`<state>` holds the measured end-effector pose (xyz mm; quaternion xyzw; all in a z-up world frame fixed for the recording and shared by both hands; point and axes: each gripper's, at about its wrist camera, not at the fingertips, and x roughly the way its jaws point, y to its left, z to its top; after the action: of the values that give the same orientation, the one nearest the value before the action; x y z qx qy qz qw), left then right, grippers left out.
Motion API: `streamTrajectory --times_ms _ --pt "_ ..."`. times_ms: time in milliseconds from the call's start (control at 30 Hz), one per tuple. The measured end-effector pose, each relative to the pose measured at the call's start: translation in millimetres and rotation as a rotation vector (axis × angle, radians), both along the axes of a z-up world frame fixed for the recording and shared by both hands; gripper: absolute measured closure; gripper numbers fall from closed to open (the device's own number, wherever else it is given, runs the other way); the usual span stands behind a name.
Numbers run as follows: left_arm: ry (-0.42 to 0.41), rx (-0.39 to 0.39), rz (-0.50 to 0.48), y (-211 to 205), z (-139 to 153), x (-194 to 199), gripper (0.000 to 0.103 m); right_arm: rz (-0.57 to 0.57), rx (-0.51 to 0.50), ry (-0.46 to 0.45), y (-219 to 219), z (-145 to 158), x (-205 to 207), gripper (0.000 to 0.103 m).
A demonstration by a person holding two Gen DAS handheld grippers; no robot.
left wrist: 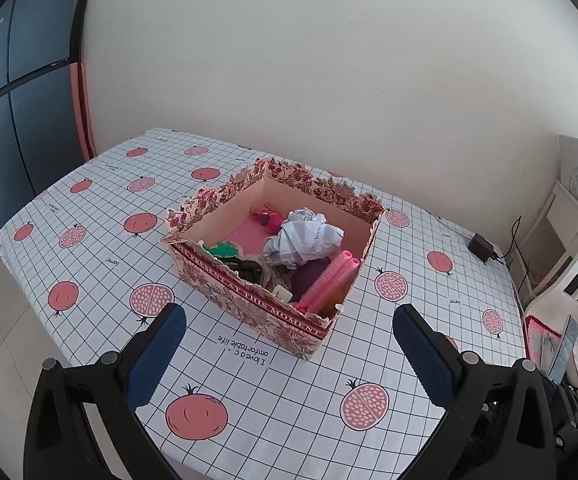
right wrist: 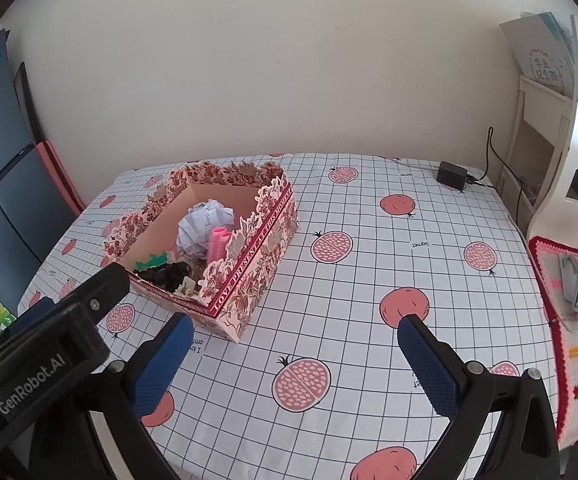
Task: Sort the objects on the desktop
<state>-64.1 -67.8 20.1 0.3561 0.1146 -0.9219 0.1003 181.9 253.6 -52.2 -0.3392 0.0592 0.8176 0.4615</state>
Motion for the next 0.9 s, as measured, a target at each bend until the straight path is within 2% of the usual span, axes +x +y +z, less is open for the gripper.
streamTrajectory --times_ms 267,400,500,667,900 --pt "0.014 -0.022 0.009 5.1 -7.6 23.4 0.0 -0.023 -0.048 0.032 -4.1 -11.3 27.6 0.0" --pt "0.019 -0.059 0.022 6.1 -9.1 31.5 0.0 -0.03 -0.063 0.039 -3.1 -15.1 38.6 0.0" --pt "0.0 -0.081 0.032 6.7 -13.7 33.8 0.0 -0.04 -0.054 0.035 -5.4 -17.3 45.9 0.0" --pt "-0.012 -0.063 0.031 4.8 -18.3 39.3 0.0 -0.044 -0.027 0.039 -13.2 -17.0 54.3 0.0" --pt "0.008 -0.083 0.081 -1.6 -16.4 52.6 0.0 -0.038 -0.002 0.063 -24.1 -15.0 63.3 0.0"
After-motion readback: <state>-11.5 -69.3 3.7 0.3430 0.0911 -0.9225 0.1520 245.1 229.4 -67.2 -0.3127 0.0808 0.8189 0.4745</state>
